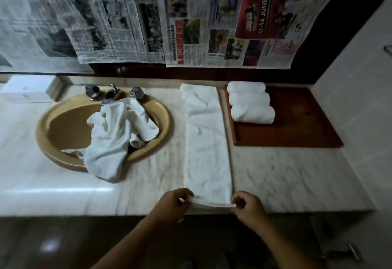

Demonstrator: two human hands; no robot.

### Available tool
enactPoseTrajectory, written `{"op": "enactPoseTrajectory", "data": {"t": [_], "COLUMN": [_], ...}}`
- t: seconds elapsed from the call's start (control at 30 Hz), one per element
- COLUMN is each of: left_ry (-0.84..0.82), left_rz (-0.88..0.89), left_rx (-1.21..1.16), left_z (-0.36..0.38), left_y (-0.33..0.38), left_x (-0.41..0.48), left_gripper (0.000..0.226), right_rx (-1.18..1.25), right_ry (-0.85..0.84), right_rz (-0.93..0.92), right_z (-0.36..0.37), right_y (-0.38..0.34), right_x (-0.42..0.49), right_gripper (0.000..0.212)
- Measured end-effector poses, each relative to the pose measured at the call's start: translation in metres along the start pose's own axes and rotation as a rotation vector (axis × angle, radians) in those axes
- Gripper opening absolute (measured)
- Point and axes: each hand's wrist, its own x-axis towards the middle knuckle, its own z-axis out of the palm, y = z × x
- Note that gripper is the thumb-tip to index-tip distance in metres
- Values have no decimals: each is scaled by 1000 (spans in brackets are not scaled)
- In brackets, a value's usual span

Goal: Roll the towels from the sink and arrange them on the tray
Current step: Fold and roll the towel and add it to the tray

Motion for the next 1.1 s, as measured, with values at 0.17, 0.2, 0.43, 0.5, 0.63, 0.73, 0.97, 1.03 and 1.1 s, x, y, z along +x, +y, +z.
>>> {"op": "enactPoseTrajectory", "data": {"t": [0.17,0.2,0.43,0.5,0.63,0.73,0.97,1.03,1.1], "left_ry": [79,104,253,267,319,320,324,251,187], "left_rz": [-80,-73,-106,-137,-156,-112,77,136,176], "left_rx": [-86,-72,-71,-98,-72,7,99,163,235], "left_z": [11,15,37,40,45,50,51,49,46], "left_y": [-12,-14,-15,-13,-7,-15,-35,-41,-43], "left_x": [-2,-1,-7,-7,-4,0,-10,-14,-15], "left_gripper": [15,10,7,6,12,21,21,31,41], "right_rx": [59,77,91,85,47,35,-108,-127,-123], "right_ry": [-88,-82,113,148,184,212,64,27,26], "right_rz": [97,96,45,16,-54,-108,-222,-219,-202], "right_z": [-2,-2,17,21,23,21,12,12,11], "right_y": [9,10,14,14,17,21,23,21,18], "right_x": [7,8,-2,-6,-10,-9,-18,-19,-19], "right_gripper": [14,12,22,28,31,37,37,38,35]}}
